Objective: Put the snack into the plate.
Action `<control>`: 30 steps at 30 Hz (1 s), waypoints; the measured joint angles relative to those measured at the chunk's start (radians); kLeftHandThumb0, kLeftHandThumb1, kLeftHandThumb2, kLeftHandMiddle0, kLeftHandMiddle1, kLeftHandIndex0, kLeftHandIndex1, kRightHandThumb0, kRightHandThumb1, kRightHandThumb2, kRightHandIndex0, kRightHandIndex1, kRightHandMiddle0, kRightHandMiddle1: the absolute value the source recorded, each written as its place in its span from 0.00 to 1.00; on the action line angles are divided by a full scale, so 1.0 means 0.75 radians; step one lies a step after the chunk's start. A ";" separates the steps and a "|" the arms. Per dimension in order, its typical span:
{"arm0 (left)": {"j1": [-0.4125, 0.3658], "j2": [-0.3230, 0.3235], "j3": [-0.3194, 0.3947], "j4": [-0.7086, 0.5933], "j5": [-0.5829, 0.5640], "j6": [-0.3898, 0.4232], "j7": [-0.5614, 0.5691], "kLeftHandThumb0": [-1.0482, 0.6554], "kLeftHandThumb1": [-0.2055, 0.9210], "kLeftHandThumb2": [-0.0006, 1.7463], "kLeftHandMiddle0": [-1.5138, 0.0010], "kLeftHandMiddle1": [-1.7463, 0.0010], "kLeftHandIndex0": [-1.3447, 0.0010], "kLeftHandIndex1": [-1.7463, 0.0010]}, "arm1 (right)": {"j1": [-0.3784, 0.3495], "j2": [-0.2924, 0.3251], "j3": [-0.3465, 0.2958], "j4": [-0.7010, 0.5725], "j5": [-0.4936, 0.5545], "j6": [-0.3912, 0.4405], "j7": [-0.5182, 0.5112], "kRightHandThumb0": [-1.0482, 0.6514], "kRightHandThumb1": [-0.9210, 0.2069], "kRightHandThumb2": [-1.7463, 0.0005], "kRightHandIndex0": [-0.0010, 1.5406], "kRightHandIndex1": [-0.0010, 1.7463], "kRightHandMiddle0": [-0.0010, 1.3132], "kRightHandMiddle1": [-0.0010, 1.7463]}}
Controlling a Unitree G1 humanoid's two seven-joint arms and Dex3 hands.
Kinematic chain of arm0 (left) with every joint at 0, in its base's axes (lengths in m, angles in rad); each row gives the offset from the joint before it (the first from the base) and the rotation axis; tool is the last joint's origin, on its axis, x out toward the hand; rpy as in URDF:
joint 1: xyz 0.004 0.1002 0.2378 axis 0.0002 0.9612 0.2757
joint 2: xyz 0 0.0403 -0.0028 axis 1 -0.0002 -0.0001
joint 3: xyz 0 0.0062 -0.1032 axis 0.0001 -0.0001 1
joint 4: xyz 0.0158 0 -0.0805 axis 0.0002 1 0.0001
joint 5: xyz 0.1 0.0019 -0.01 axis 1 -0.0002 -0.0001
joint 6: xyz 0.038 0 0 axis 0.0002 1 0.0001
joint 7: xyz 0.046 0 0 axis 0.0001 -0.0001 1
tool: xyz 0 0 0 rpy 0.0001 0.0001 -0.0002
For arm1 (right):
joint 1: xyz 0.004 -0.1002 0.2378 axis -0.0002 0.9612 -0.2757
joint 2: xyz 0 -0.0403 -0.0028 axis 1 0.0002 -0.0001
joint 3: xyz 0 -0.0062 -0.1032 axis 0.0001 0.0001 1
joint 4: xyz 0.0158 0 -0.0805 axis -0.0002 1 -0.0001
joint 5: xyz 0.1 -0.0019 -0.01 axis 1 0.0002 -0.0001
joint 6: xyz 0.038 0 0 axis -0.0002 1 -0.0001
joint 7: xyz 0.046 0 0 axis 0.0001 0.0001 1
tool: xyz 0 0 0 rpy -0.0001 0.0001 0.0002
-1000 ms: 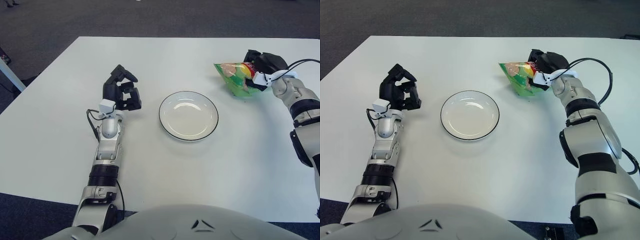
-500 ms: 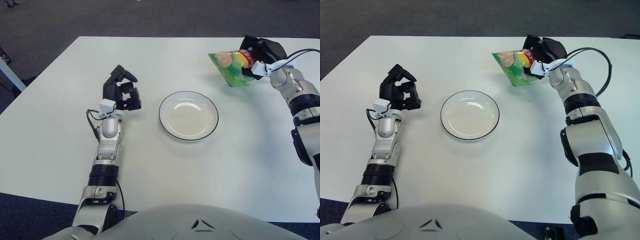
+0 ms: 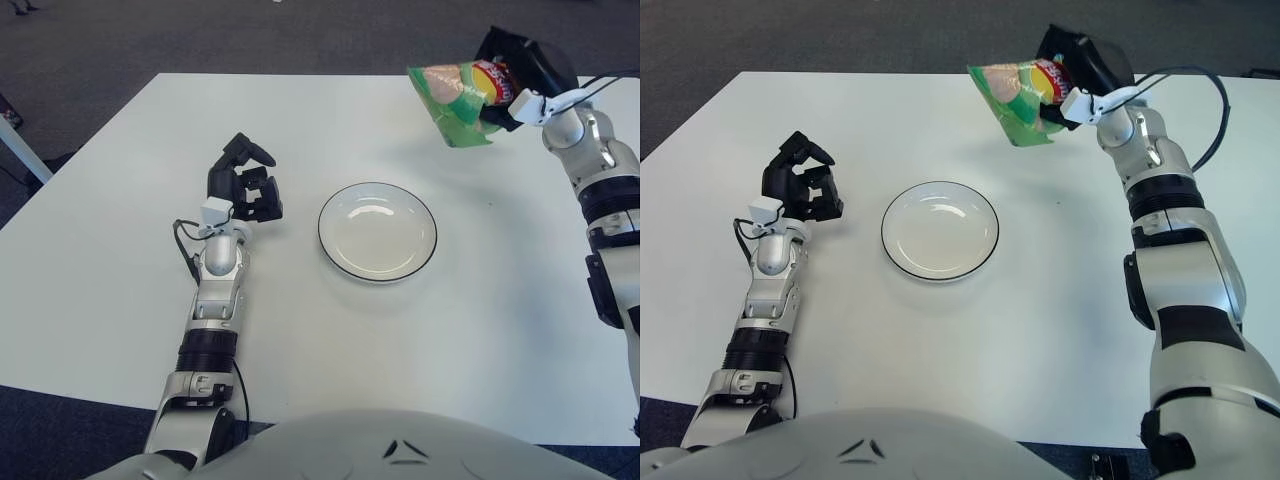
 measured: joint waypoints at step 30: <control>-0.006 -0.006 0.005 0.004 0.010 0.073 0.044 0.32 0.41 0.79 0.09 0.00 0.51 0.00 | 0.212 0.146 -0.084 -0.573 0.212 0.000 0.407 0.62 0.87 0.00 0.57 1.00 0.53 1.00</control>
